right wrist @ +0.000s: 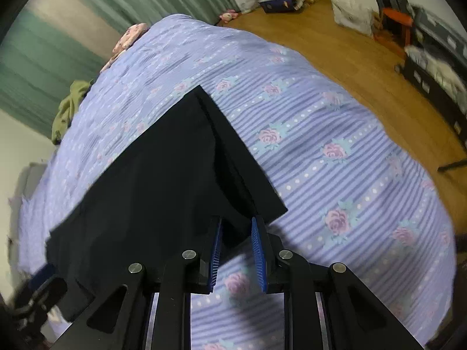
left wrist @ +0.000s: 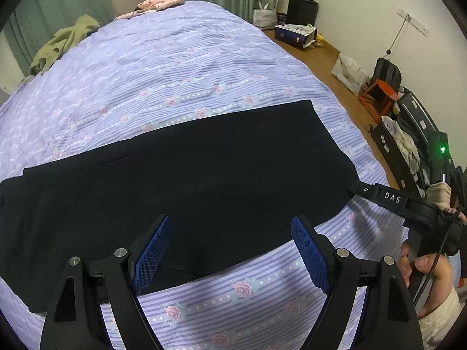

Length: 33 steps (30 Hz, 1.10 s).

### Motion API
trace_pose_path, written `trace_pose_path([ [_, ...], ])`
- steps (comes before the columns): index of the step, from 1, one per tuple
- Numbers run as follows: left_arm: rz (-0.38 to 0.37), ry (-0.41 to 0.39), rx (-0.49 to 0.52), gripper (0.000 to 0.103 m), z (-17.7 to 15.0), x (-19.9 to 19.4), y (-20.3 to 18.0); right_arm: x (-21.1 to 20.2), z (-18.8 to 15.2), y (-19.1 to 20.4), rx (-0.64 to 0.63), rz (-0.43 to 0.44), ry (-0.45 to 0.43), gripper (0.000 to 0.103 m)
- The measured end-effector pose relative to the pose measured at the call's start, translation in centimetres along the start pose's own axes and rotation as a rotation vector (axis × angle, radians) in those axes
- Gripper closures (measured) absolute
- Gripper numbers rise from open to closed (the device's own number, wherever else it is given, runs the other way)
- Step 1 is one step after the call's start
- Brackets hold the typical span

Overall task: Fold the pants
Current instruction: 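Grasp a corner of the folded black trousers with the right gripper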

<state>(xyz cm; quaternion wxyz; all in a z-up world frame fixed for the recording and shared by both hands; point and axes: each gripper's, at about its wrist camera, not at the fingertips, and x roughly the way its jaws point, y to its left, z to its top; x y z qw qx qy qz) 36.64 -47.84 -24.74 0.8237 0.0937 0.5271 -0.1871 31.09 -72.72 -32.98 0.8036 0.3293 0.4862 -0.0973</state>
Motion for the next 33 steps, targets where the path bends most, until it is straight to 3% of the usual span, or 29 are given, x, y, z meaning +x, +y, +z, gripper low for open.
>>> trace_pose_path([
  [2, -0.002, 0.002, -0.002, 0.019, 0.0, 0.0, 0.1, 0.3, 0.1, -0.8, 0.071, 0.037, 0.011, 0.078],
  [11, -0.015, 0.001, 0.020, 0.019, 0.0, 0.0, -0.2, 1.6, -2.1, -2.1, 0.160, 0.078, 0.060, 0.077],
  [14, -0.016, -0.002, 0.023, 0.019, 0.2, -0.1, -0.1, 1.5, -1.6, -1.1, 0.150, 0.078, 0.046, 0.077],
  [18, -0.016, -0.007, 0.014, 0.019, 0.4, -0.2, 0.1, 0.0, -0.5, 0.6, 0.071, 0.065, -0.036, 0.077],
  [21, -0.020, 0.003, 0.001, 0.019, 0.4, 0.0, 0.2, 1.2, 0.1, 0.1, 0.093, 0.054, -0.006, 0.077],
  [27, -0.032, 0.010, 0.011, 0.019, 0.0, 0.1, -0.4, 1.5, 0.2, -1.9, 0.208, 0.144, 0.013, 0.075],
  [31, -0.034, 0.011, 0.023, 0.019, 0.0, 0.1, -0.8, 2.3, 0.5, -1.1, 0.174, 0.134, 0.028, 0.074],
  [32, -0.036, 0.009, 0.026, 0.019, -0.1, 0.0, -0.9, 2.3, 0.6, -0.8, 0.158, 0.131, 0.024, 0.077],
  [33, -0.037, 0.009, 0.028, 0.019, -0.1, 0.0, -0.9, 2.0, 0.7, -0.4, 0.136, 0.112, 0.013, 0.093],
])
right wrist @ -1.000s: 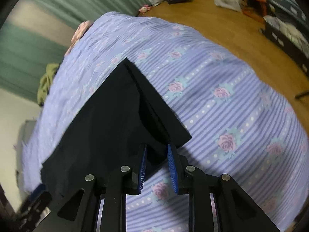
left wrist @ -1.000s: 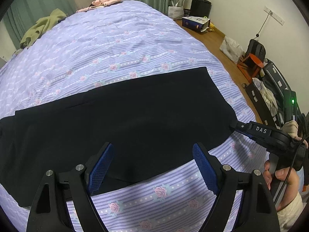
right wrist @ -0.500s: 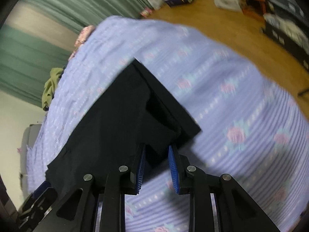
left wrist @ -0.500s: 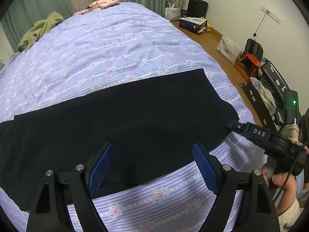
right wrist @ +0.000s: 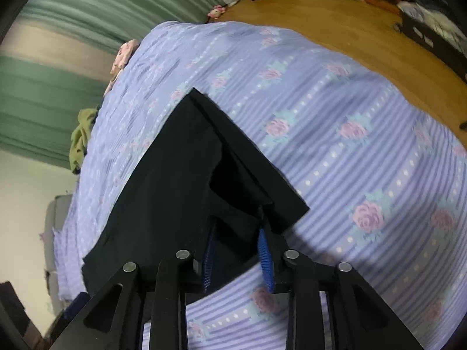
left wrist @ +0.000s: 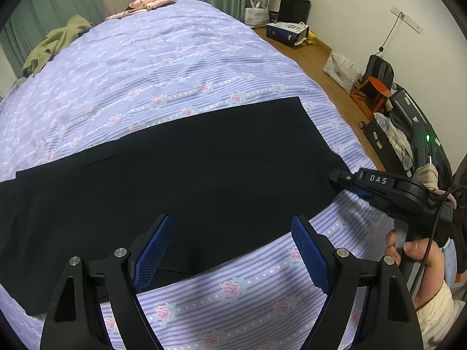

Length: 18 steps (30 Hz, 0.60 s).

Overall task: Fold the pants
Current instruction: 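Grasp a corner of the folded black trousers with the right gripper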

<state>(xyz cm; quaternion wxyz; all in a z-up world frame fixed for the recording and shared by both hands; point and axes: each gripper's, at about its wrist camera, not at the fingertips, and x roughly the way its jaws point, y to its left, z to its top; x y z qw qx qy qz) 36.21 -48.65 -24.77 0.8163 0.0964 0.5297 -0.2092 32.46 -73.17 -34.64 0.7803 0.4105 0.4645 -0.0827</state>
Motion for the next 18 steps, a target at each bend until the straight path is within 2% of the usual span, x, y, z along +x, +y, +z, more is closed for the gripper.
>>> trace_pose_path([
  [2, -0.002, 0.000, 0.005, 0.019, 0.1, -0.1, -0.1, -0.9, 0.1, 0.8, -0.041, -0.053, -0.037, 0.096],
  [6, -0.007, -0.013, 0.007, 0.019, 0.3, -0.4, -0.4, -2.9, 0.8, 1.3, -0.066, -0.107, -0.115, 0.097],
  [8, -0.008, -0.013, 0.007, 0.019, 0.4, -0.3, -0.5, -2.5, 1.3, 0.8, -0.069, -0.154, -0.113, 0.097],
  [12, 0.001, -0.011, 0.021, 0.019, 0.4, -0.1, -0.7, -0.4, 1.1, 0.2, -0.091, -0.191, -0.059, 0.096],
  [13, 0.005, -0.011, 0.026, 0.019, 0.4, -0.1, -0.7, -0.1, 1.2, -0.1, -0.101, -0.201, -0.034, 0.093],
  [14, 0.009, -0.013, 0.029, 0.019, 0.4, -0.1, -0.7, -0.3, 1.2, -0.3, -0.101, -0.211, -0.032, 0.082],
  [15, 0.013, -0.015, 0.030, 0.019, 0.3, -0.1, -0.7, -1.1, 1.2, -0.4, -0.091, -0.243, -0.057, 0.066],
  [17, 0.015, -0.015, 0.022, 0.019, 0.3, 0.0, -0.5, -3.0, 1.1, -0.6, -0.078, -0.255, -0.121, 0.047],
  [18, 0.016, -0.014, 0.017, 0.019, 0.3, 0.1, -0.4, -3.9, 1.0, -0.6, -0.075, -0.240, -0.142, 0.047],
])
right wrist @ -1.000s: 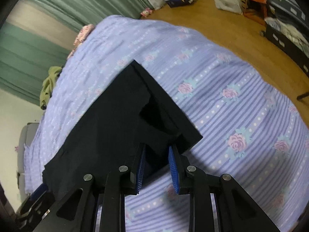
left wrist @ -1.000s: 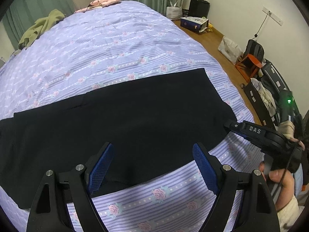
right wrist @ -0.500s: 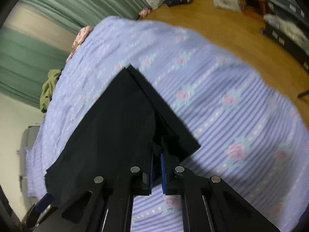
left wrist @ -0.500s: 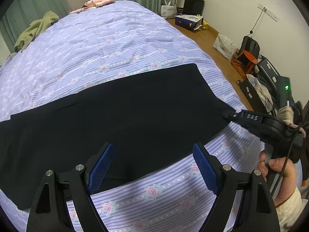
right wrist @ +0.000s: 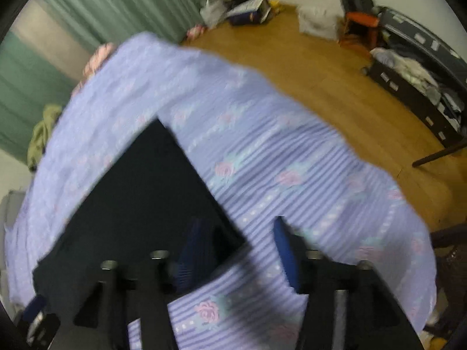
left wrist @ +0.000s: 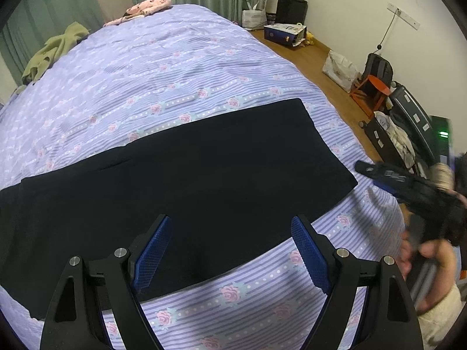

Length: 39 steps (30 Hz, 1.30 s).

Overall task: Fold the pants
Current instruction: 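Grasp a corner of the folded black trousers with the right gripper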

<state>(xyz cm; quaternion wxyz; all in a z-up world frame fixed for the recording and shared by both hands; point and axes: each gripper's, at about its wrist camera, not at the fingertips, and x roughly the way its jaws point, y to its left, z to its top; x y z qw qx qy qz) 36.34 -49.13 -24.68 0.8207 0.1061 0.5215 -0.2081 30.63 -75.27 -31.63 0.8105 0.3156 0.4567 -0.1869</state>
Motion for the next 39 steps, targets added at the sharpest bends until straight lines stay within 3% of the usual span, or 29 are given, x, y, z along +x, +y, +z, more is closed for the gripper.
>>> trace_pose_path([
  [6, 0.025, 0.007, -0.044, 0.019, 0.6, 1.0, 1.1, -0.9, -1.1, 1.2, 0.000, 0.127, 0.038, 0.047],
  [13, 0.040, -0.003, -0.036, 0.019, 1.2, 1.1, 1.4, 3.4, -4.3, 1.0, 0.187, 0.235, 0.179, 0.047],
  [25, 0.027, 0.002, -0.012, 0.019, 0.6, 1.1, 0.5, 6.2, -4.0, 0.2, 0.247, 0.297, 0.067, 0.047],
  [28, 0.016, 0.011, -0.015, 0.019, 0.4, 1.2, 0.5, 5.4, -3.5, 0.4, 0.276, 0.303, 0.086, 0.047],
  [31, 0.011, 0.008, -0.016, 0.019, 0.3, 1.0, 0.5, 3.1, -2.3, 0.3, 0.292, 0.385, 0.015, 0.048],
  [33, 0.017, 0.008, -0.018, 0.019, 0.4, 1.1, 0.5, 2.3, -1.5, 0.6, 0.272, 0.372, -0.026, 0.048],
  [37, 0.015, 0.012, -0.029, 0.019, 0.5, 1.2, 0.7, 4.4, -1.2, 0.9, 0.242, 0.312, 0.038, 0.050],
  [39, 0.019, 0.011, -0.019, 0.019, 0.5, 1.1, 0.6, 5.4, -1.6, 0.7, 0.243, 0.302, 0.058, 0.059],
])
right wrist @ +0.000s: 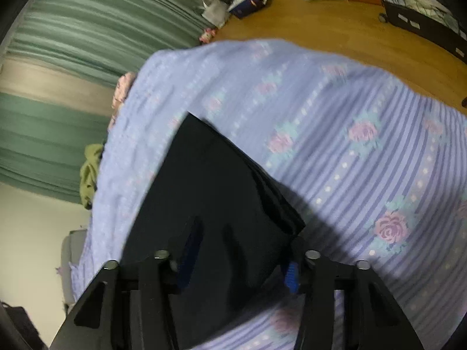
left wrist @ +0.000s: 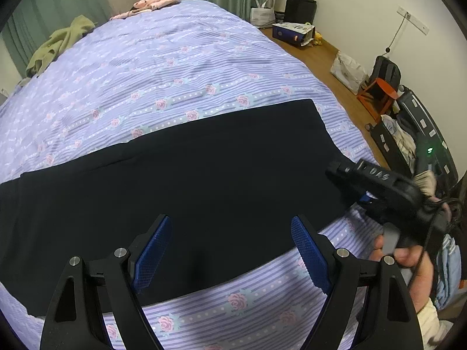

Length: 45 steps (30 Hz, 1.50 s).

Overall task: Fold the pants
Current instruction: 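Grasp a corner of the folded black trousers with the right gripper, then lift the corner with the right gripper and fold it across the trousers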

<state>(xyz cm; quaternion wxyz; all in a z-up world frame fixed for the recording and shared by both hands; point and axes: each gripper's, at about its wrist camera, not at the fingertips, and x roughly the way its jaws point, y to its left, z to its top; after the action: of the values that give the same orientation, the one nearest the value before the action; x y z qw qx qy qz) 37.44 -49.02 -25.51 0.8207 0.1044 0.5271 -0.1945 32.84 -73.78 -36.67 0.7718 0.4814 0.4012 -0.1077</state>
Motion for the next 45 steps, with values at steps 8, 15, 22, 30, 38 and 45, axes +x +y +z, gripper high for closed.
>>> trace_pose_path([
  [8, -0.009, 0.005, -0.015, 0.019, -0.3, -0.4, 0.3, -0.8, 1.3, 1.2, -0.038, -0.052, 0.028, 0.093],
  [15, -0.003, 0.002, -0.034, 0.019, -0.5, -1.3, 1.5, -3.5, 1.1, 3.0, -0.130, -0.177, -0.032, 0.093],
  [22, 0.017, -0.022, -0.102, 0.019, -2.0, -3.5, 5.6, -6.8, 0.1, 9.5, -0.348, -0.227, -0.124, 0.093],
  [30, 0.052, -0.074, -0.297, 0.019, -5.0, -8.9, 16.0, -10.9, -3.5, 21.7, -0.657, -0.167, -0.237, 0.093],
  [38, 0.099, -0.176, -0.378, 0.017, -8.5, -15.6, 26.7, -11.7, -12.8, 33.7, -0.921, -0.106, -0.261, 0.093],
  [45, 0.126, -0.184, -0.399, 0.016, -12.2, -17.1, 34.8, -5.7, -23.1, 40.2, -1.100, -0.112, -0.165, 0.093],
])
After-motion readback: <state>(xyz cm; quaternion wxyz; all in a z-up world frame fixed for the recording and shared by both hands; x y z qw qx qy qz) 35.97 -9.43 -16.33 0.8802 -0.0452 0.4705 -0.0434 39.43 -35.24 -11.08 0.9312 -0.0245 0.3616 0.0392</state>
